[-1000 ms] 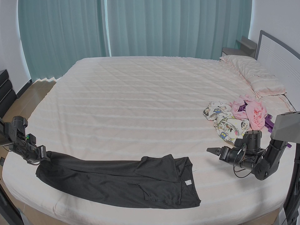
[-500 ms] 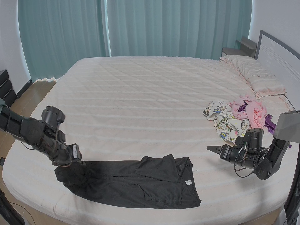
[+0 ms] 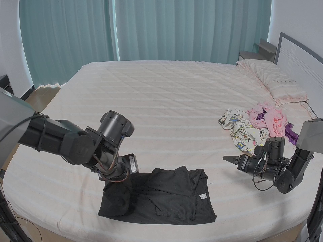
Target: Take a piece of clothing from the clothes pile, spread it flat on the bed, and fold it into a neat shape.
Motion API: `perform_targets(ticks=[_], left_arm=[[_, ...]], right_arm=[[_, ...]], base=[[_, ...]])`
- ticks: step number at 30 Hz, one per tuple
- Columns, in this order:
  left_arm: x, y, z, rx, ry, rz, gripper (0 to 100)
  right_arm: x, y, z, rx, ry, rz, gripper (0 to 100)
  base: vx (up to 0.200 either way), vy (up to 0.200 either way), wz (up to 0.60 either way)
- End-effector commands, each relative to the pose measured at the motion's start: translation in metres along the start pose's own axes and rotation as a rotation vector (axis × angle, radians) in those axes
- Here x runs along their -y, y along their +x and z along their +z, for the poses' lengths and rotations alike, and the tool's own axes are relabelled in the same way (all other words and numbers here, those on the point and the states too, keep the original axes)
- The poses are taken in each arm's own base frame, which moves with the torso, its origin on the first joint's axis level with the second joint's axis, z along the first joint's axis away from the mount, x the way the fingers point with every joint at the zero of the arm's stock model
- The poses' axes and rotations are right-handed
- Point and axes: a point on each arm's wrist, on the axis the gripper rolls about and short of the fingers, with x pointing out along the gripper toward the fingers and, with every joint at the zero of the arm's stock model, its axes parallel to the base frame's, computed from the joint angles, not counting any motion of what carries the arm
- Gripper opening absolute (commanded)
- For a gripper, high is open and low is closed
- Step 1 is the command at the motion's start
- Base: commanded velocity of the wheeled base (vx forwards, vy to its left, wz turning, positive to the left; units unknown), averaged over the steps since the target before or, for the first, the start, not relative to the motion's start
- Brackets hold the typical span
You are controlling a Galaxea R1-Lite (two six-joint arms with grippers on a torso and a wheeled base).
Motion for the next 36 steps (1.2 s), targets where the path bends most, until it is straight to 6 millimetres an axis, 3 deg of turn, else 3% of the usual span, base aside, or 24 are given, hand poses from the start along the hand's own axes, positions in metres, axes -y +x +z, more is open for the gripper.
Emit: perform_targets(ticks=[1, 9, 33, 36], left_arm=[[0.017, 0.016, 0.000, -0.013, -0.047, -0.002, 0], [0.020, 0.016, -0.003, -0.023, -0.045, -0.004, 0], [0.032, 0.024, -0.015, -0.051, -0.004, -0.008, 0], [0.032, 0.028, -0.015, -0.050, -0.002, -0.005, 0]], right_arm=[[-0.002, 0.000, -0.001, -0.002, -0.003, 0.005, 100], [-0.002, 0.000, -0.001, -0.004, -0.004, 0.006, 100], [-0.002, 0.000, -0.001, -0.004, -0.004, 0.006, 100], [-0.002, 0.000, -0.002, -0.006, -0.003, 0.004, 100]], base=[[0.000, 0.000, 0.00], [0.000, 0.000, 0.00], [0.000, -0.200, 0.00], [0.000, 0.000, 0.00]])
